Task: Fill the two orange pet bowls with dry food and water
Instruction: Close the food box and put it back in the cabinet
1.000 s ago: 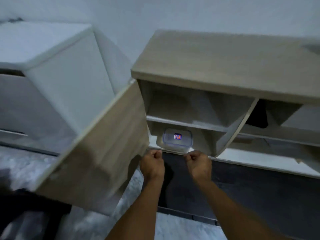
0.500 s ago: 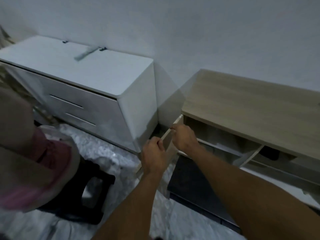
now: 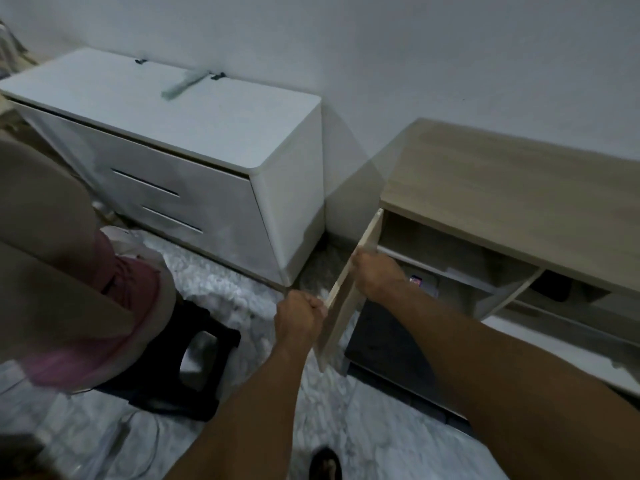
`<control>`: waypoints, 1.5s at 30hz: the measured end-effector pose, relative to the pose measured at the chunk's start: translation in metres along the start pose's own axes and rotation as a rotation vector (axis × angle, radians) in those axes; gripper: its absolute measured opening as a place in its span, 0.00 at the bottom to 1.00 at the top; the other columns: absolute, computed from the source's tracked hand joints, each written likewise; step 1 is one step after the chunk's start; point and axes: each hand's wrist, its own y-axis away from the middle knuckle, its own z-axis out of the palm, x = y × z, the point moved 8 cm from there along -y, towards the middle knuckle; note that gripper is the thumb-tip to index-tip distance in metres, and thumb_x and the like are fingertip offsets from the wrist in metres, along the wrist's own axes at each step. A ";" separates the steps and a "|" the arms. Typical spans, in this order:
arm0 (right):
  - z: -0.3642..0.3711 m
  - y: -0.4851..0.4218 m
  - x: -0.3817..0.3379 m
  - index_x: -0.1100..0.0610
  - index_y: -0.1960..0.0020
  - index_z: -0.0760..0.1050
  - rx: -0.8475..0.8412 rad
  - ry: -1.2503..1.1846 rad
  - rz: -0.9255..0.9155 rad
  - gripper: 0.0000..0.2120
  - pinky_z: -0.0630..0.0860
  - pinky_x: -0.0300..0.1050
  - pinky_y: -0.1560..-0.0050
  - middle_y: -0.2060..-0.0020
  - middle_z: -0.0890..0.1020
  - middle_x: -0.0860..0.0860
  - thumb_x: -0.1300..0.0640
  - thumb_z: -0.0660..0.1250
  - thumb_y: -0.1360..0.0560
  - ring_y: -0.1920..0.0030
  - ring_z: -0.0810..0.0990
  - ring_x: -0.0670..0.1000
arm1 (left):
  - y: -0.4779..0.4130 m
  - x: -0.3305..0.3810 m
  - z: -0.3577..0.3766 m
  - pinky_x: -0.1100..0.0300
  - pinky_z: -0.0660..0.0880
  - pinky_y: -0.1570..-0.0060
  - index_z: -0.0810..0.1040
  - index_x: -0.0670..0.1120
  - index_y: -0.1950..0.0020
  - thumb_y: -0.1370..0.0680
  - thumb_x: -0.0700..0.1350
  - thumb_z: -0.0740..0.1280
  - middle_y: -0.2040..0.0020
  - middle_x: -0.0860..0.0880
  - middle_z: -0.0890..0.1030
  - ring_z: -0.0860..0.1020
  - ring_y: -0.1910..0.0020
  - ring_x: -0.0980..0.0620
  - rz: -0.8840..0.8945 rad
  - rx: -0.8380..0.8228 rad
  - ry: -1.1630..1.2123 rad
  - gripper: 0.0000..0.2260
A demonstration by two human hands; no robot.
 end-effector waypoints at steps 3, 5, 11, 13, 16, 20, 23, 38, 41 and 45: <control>-0.004 0.009 0.011 0.59 0.42 0.76 -0.007 -0.068 0.076 0.15 0.79 0.56 0.43 0.44 0.81 0.59 0.50 0.67 0.23 0.43 0.81 0.60 | 0.012 0.009 0.022 0.61 0.78 0.52 0.84 0.45 0.55 0.26 0.42 0.71 0.55 0.49 0.84 0.81 0.55 0.50 0.040 -0.091 -0.006 0.03; -0.006 0.018 0.018 0.58 0.41 0.76 -0.016 -0.057 0.110 0.17 0.78 0.55 0.43 0.44 0.81 0.58 0.48 0.68 0.24 0.43 0.80 0.60 | 0.015 0.018 0.040 0.57 0.80 0.50 0.83 0.45 0.58 0.26 0.38 0.71 0.58 0.49 0.83 0.81 0.56 0.50 0.086 -0.174 0.011 0.03; -0.008 0.055 0.050 0.53 0.41 0.77 0.004 -0.006 0.140 0.12 0.80 0.56 0.46 0.47 0.82 0.56 0.51 0.62 0.21 0.47 0.81 0.57 | 0.010 0.060 0.054 0.60 0.79 0.53 0.85 0.43 0.56 0.24 0.40 0.66 0.56 0.47 0.85 0.82 0.56 0.51 0.243 -0.209 -0.147 0.08; -0.006 0.064 0.061 0.54 0.43 0.79 0.029 -0.027 0.179 0.11 0.81 0.57 0.47 0.49 0.83 0.56 0.54 0.62 0.22 0.49 0.82 0.57 | 0.003 0.081 0.051 0.62 0.76 0.54 0.85 0.44 0.51 0.23 0.39 0.65 0.52 0.47 0.84 0.80 0.55 0.51 0.283 -0.168 -0.168 0.08; -0.006 0.079 0.089 0.54 0.45 0.81 0.068 -0.086 0.291 0.11 0.81 0.56 0.48 0.51 0.84 0.56 0.58 0.63 0.23 0.51 0.83 0.58 | -0.001 0.122 0.076 0.63 0.78 0.51 0.82 0.42 0.44 0.21 0.39 0.64 0.46 0.44 0.82 0.80 0.50 0.48 0.319 -0.278 -0.064 0.09; -0.019 0.108 0.134 0.57 0.44 0.80 0.162 -0.070 0.420 0.10 0.80 0.56 0.46 0.48 0.81 0.57 0.60 0.63 0.22 0.47 0.81 0.59 | 0.017 0.176 0.112 0.54 0.78 0.49 0.76 0.34 0.37 0.22 0.39 0.64 0.42 0.33 0.78 0.78 0.45 0.37 0.419 -0.355 -0.151 0.16; -0.027 0.126 0.170 0.59 0.40 0.79 0.218 -0.001 0.493 0.12 0.78 0.54 0.44 0.43 0.78 0.57 0.64 0.63 0.22 0.43 0.78 0.59 | 0.036 0.207 0.151 0.49 0.76 0.49 0.77 0.32 0.39 0.22 0.37 0.62 0.44 0.31 0.78 0.77 0.44 0.33 0.616 -0.483 -0.309 0.14; -0.061 0.096 0.220 0.63 0.38 0.76 0.223 0.181 0.533 0.13 0.73 0.50 0.39 0.39 0.76 0.59 0.63 0.64 0.22 0.39 0.75 0.58 | 0.047 0.275 0.213 0.63 0.72 0.74 0.81 0.41 0.70 0.44 0.36 0.81 0.69 0.44 0.80 0.79 0.72 0.48 1.329 -0.221 -0.977 0.11; -0.069 0.089 0.226 0.63 0.40 0.77 0.227 0.195 0.533 0.12 0.73 0.49 0.43 0.42 0.78 0.59 0.66 0.62 0.22 0.42 0.77 0.58 | 0.041 0.277 0.221 0.54 0.73 0.50 0.79 0.39 0.45 0.23 0.34 0.60 0.45 0.41 0.80 0.79 0.46 0.43 1.279 -0.247 -0.984 0.11; -0.077 0.081 0.234 0.63 0.40 0.78 0.231 0.222 0.512 0.12 0.74 0.49 0.46 0.43 0.78 0.58 0.67 0.62 0.22 0.42 0.77 0.59 | 0.039 0.285 0.224 0.52 0.73 0.50 0.78 0.38 0.43 0.22 0.33 0.57 0.43 0.41 0.78 0.78 0.45 0.42 1.292 -0.203 -0.947 0.12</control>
